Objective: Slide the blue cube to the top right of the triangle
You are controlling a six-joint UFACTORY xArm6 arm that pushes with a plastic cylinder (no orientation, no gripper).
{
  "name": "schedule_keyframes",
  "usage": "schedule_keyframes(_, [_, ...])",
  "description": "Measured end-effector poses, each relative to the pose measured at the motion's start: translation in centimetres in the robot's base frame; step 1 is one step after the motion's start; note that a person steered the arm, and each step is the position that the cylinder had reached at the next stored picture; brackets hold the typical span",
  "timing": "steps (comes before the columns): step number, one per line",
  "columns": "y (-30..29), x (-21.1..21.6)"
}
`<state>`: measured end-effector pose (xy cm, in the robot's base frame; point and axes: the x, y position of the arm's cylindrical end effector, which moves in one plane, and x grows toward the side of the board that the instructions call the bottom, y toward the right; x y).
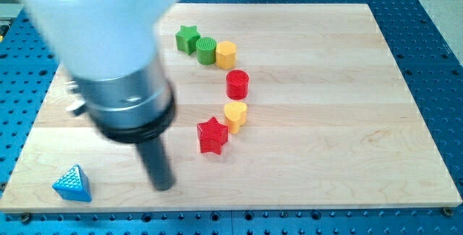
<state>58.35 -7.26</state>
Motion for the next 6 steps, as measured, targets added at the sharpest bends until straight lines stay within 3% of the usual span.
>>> schedule_keyframes(1, [3.4,-5.6])
schedule_keyframes(2, [3.2,-11.0])
schedule_keyframes(6, [-12.2,-11.0])
